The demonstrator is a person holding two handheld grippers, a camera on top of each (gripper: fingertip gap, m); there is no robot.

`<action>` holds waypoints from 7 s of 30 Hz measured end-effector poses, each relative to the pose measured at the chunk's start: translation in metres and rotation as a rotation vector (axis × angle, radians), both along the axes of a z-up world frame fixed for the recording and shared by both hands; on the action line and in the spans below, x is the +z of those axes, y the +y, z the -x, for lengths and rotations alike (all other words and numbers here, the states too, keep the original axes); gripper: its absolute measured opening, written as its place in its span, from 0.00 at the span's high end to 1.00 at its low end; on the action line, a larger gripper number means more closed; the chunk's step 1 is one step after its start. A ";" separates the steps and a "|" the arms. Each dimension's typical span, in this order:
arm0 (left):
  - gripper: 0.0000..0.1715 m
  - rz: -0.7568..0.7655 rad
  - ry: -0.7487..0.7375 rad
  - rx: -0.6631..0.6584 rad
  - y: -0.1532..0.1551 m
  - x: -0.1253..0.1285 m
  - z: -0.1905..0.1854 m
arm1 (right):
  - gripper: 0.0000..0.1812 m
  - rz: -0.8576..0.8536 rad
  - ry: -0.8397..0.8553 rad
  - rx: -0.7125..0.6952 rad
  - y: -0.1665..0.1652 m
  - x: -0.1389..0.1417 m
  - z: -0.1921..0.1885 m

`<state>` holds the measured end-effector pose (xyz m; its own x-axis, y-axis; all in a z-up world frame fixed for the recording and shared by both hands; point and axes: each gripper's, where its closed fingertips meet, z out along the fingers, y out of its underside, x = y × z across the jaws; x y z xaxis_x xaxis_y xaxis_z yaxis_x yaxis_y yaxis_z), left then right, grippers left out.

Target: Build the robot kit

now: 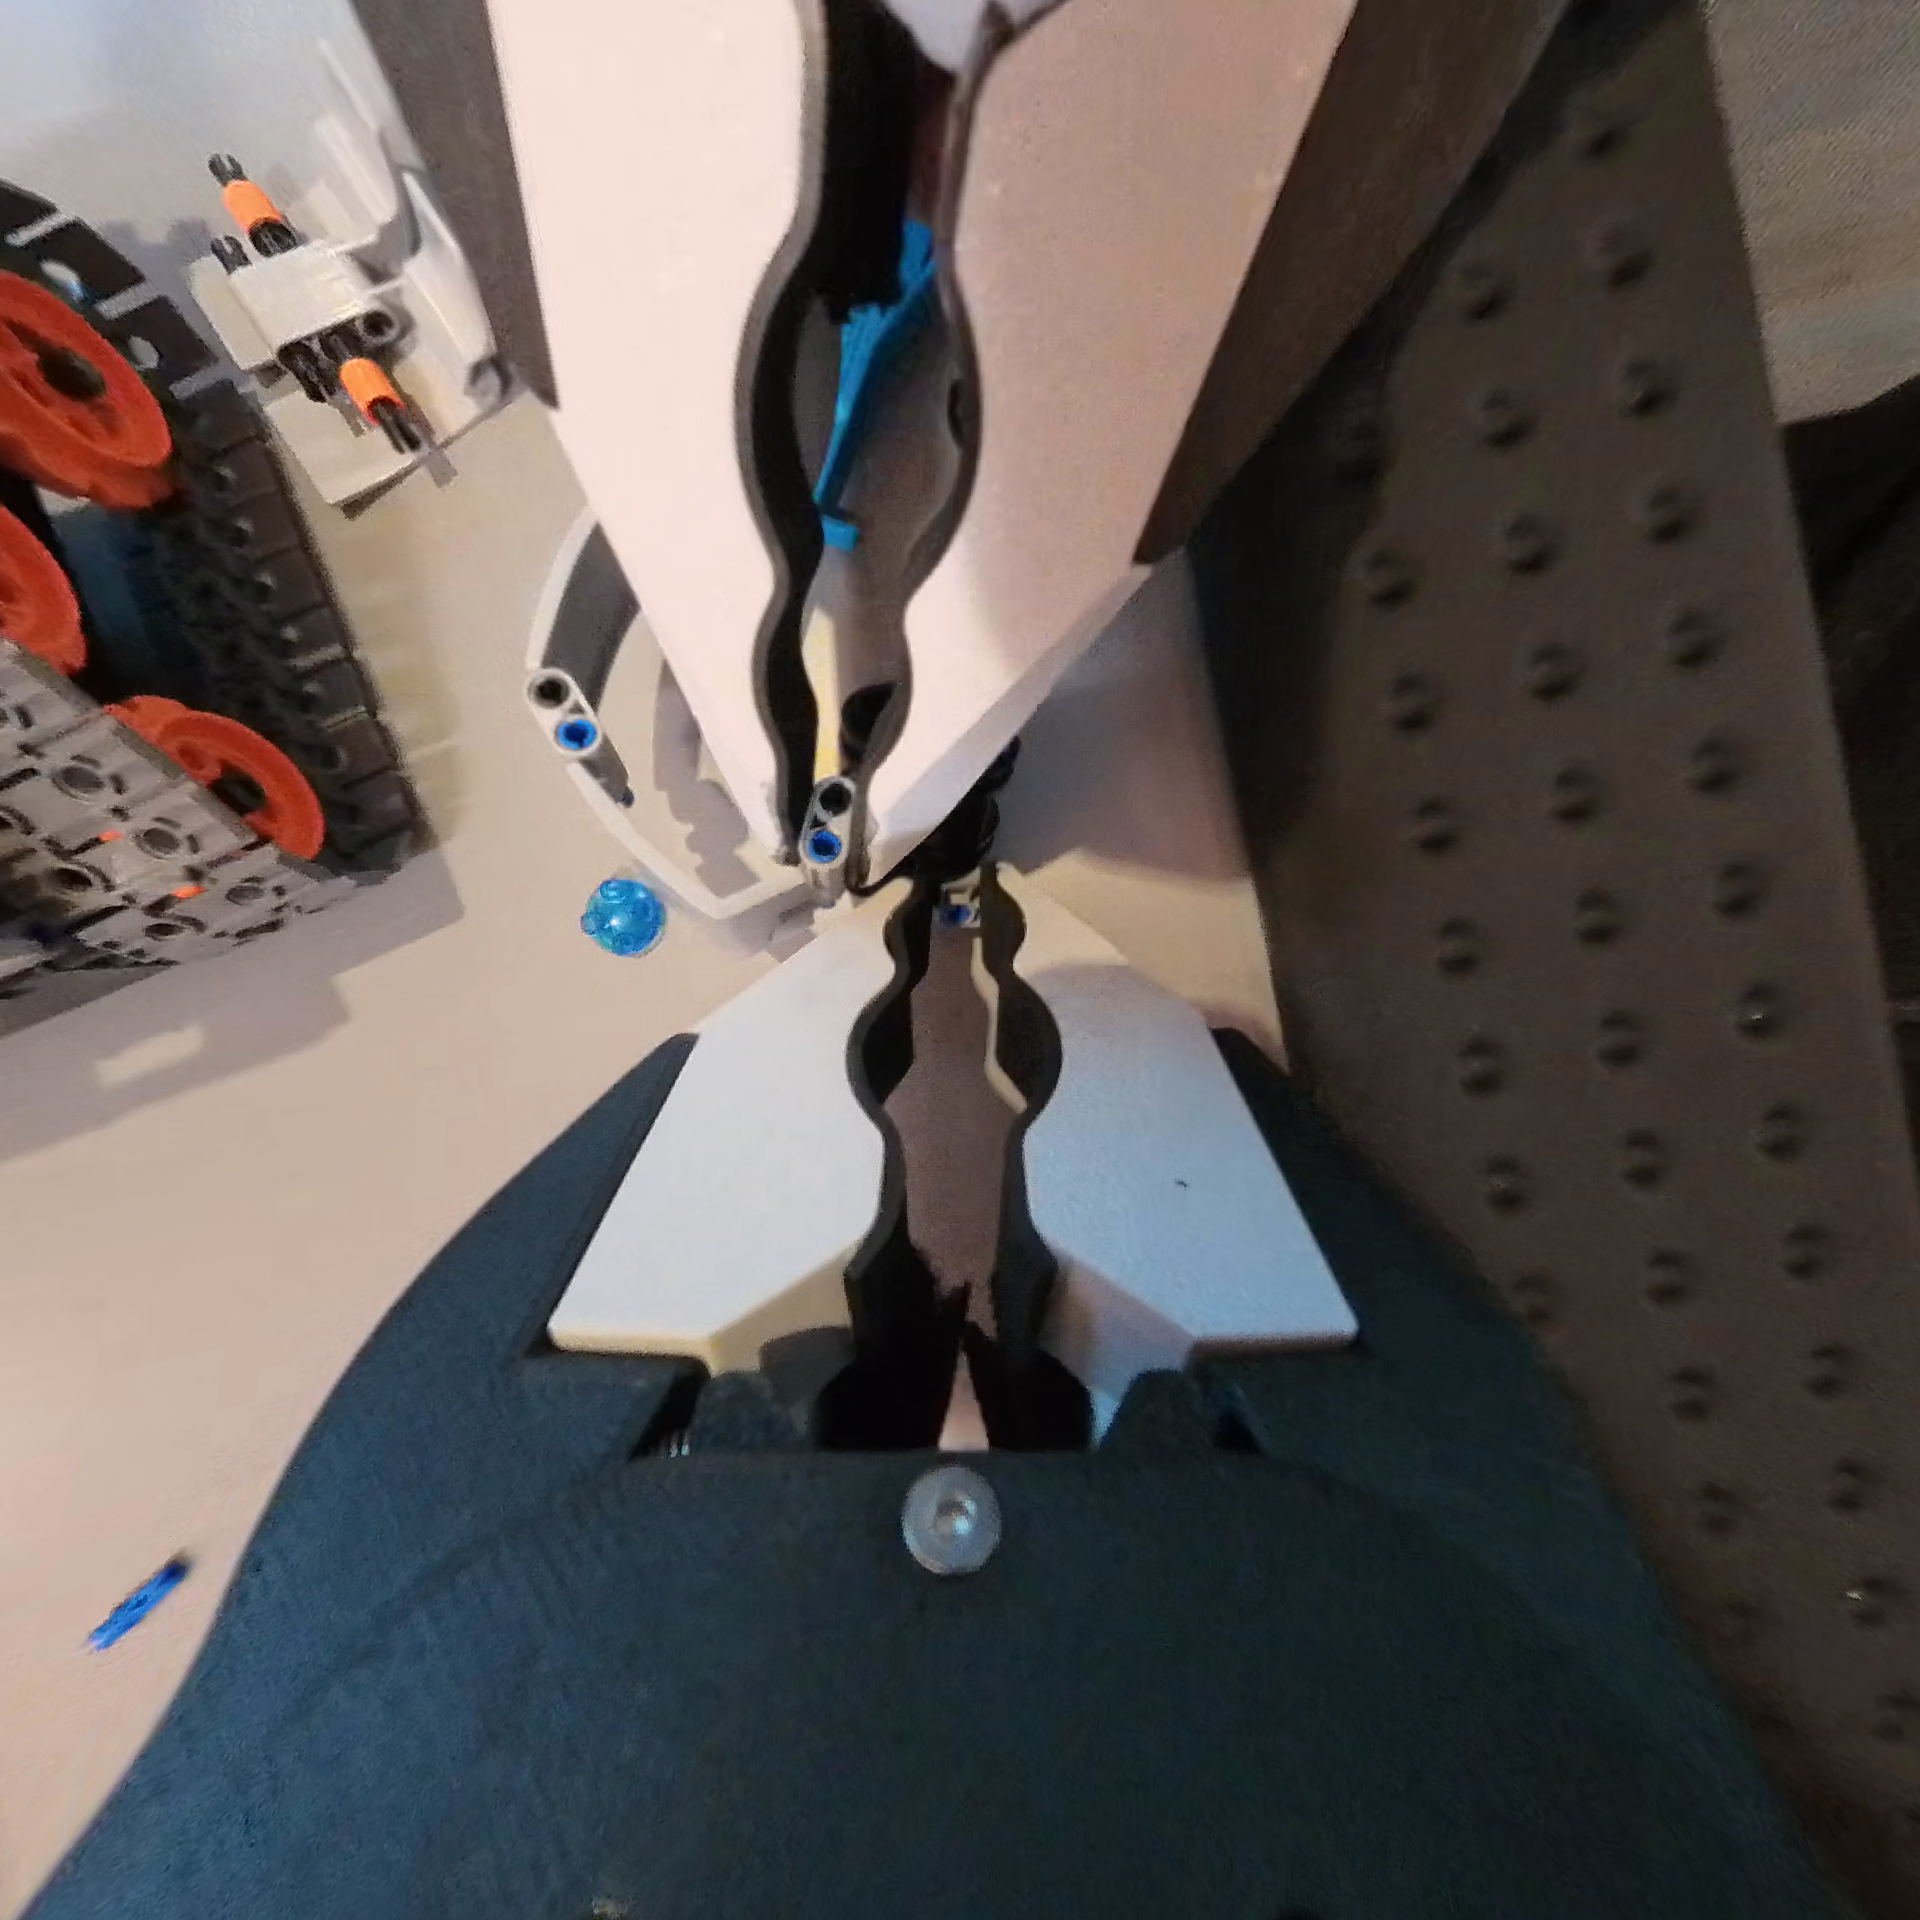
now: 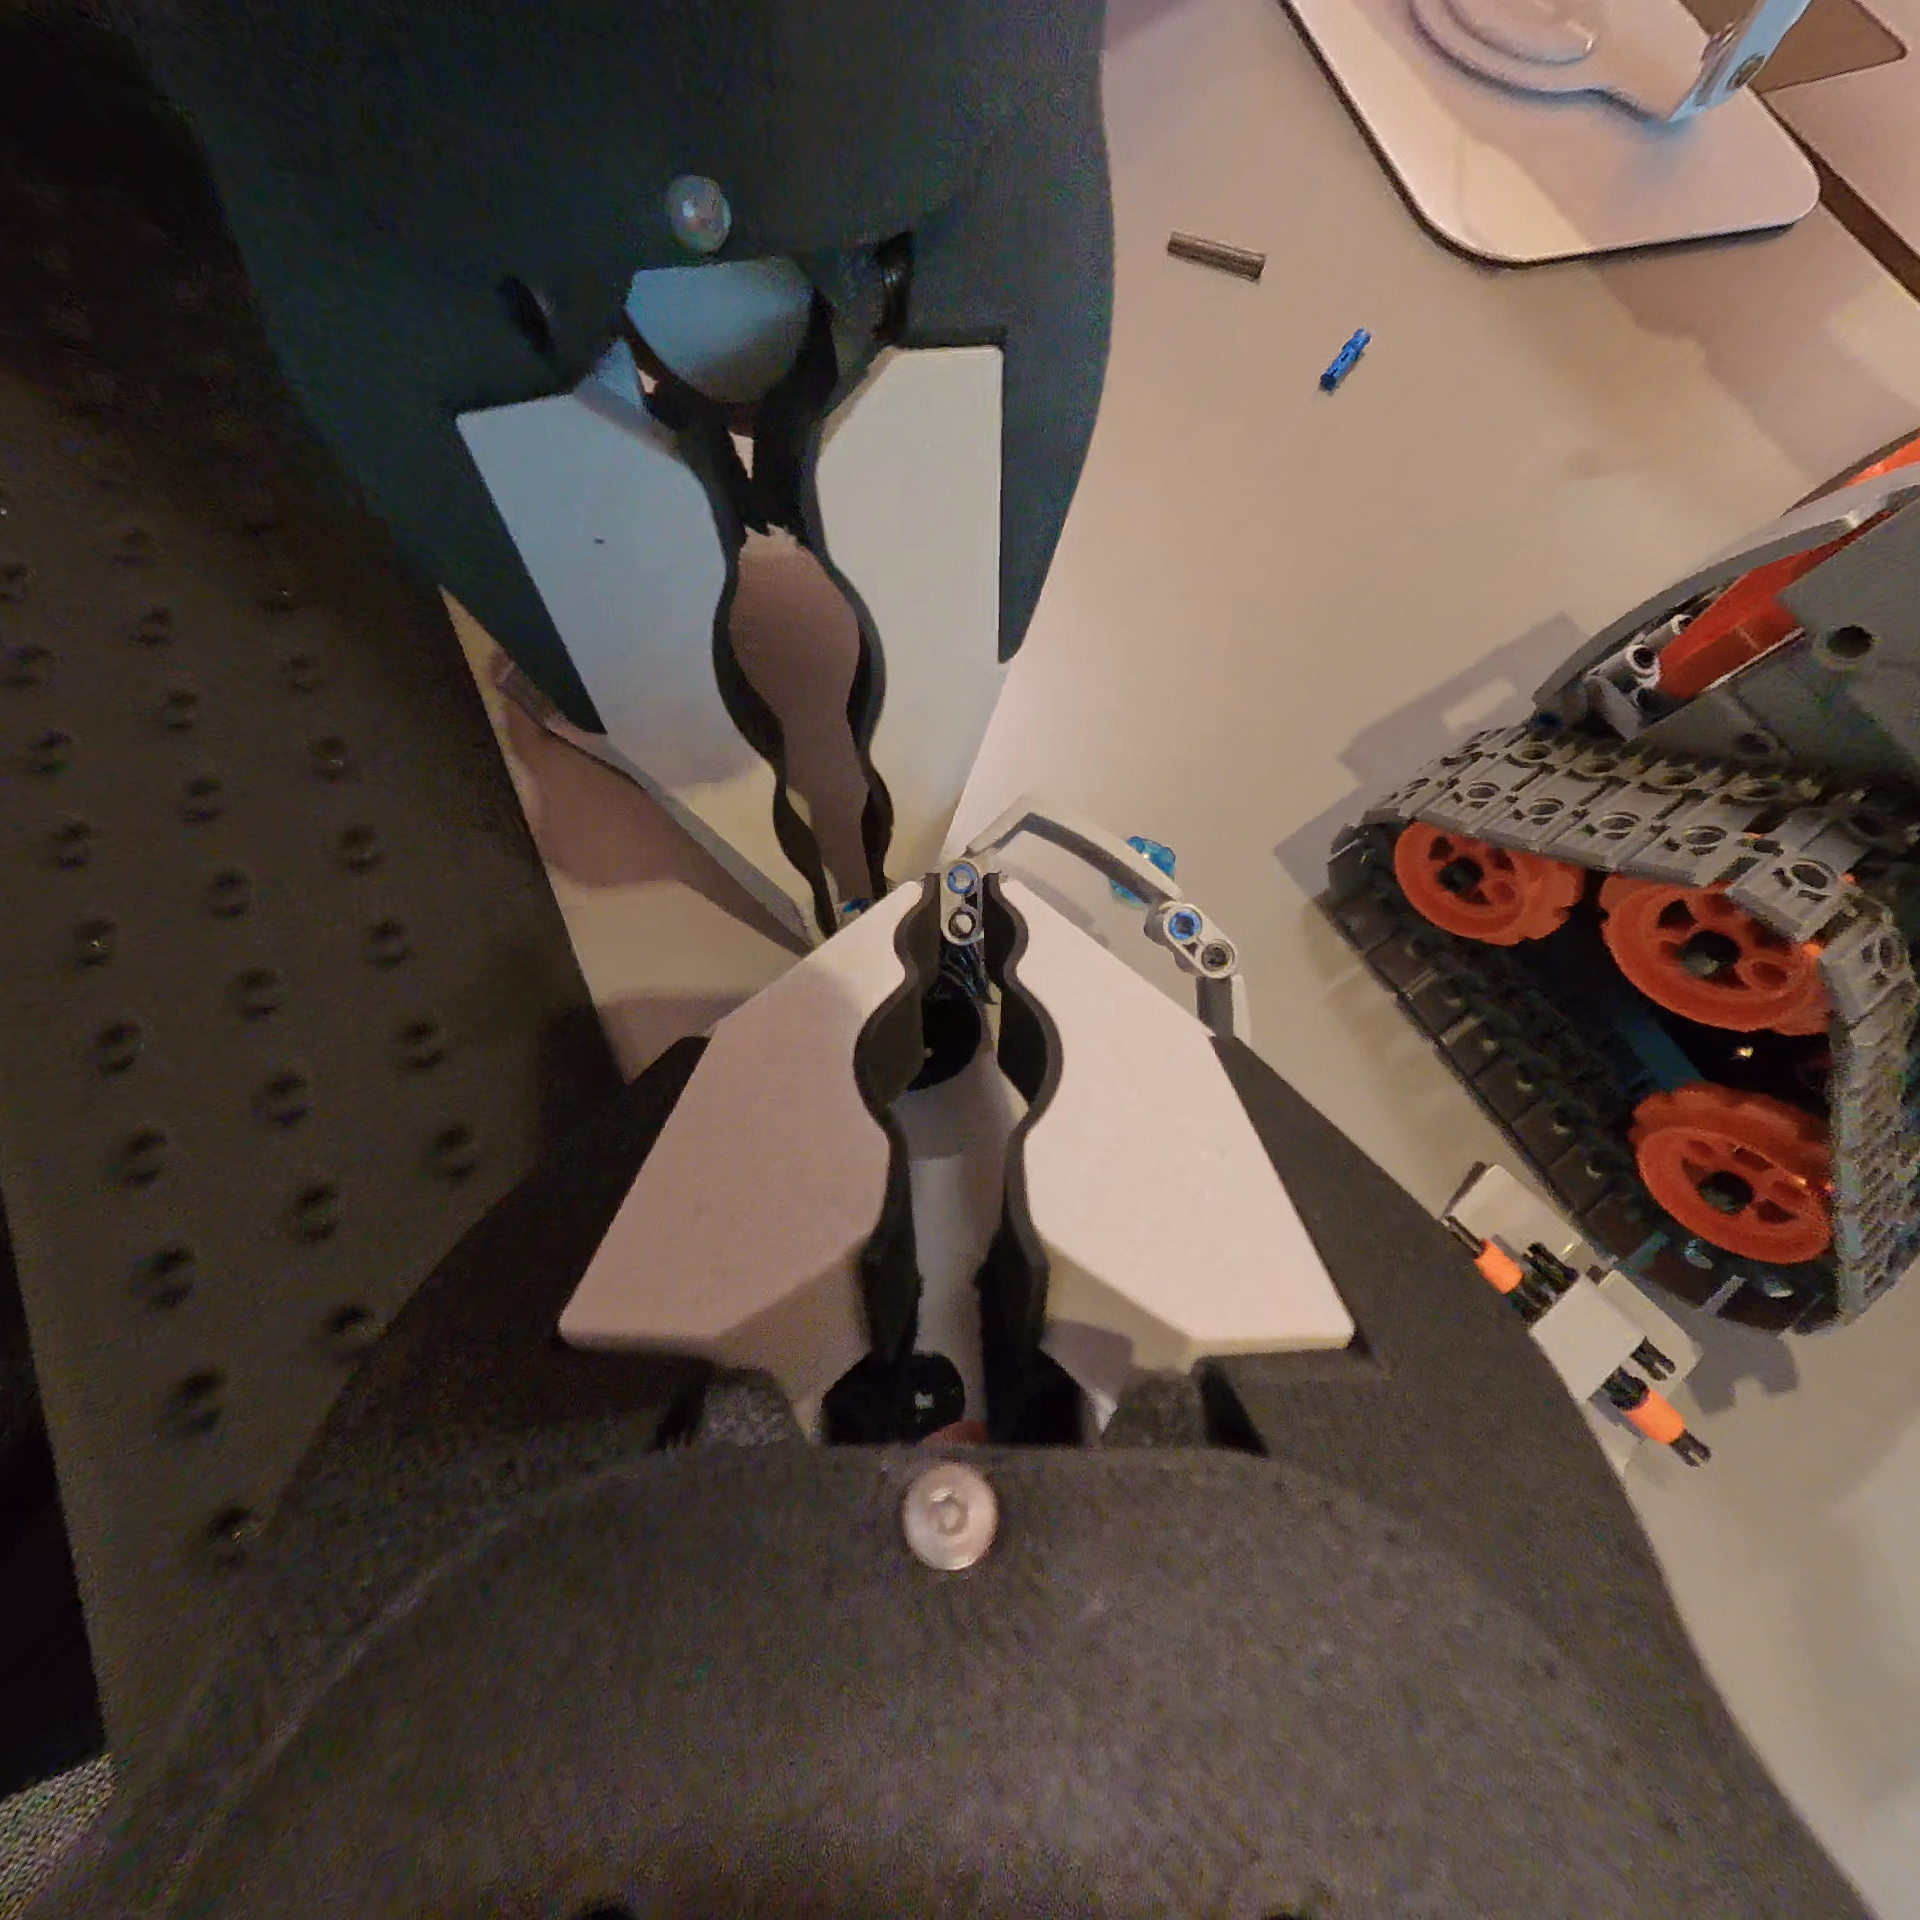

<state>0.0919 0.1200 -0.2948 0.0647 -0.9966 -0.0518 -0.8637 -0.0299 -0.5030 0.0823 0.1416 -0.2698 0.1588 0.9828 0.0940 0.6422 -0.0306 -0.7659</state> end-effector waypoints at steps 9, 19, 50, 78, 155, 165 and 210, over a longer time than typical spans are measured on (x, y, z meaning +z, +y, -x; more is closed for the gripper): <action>0.83 -0.149 -0.091 0.026 -0.003 -0.005 0.012 | 0.97 0.017 -0.025 -0.003 0.003 -0.010 -0.002; 0.84 -0.663 -0.008 -0.161 0.016 0.007 0.003 | 0.97 0.016 0.020 -0.045 0.007 -0.001 -0.008; 0.96 -0.701 0.044 -0.129 0.019 0.037 0.006 | 0.98 0.014 0.245 -0.086 0.007 0.041 -0.023; 0.96 -0.185 -0.245 0.310 0.020 0.034 0.005 | 0.97 -0.158 0.266 -0.235 -0.024 0.043 -0.008; 0.86 -0.171 -0.253 0.095 0.013 0.009 0.013 | 0.87 0.159 -0.144 -0.019 0.008 -0.019 -0.038; 0.86 -0.160 -0.261 0.073 0.015 0.010 0.011 | 0.87 0.144 -0.149 -0.060 0.007 -0.010 -0.041; 0.86 -0.131 -0.147 -0.221 0.016 0.002 0.004 | 0.82 0.092 -0.151 -0.093 -0.010 -0.003 -0.046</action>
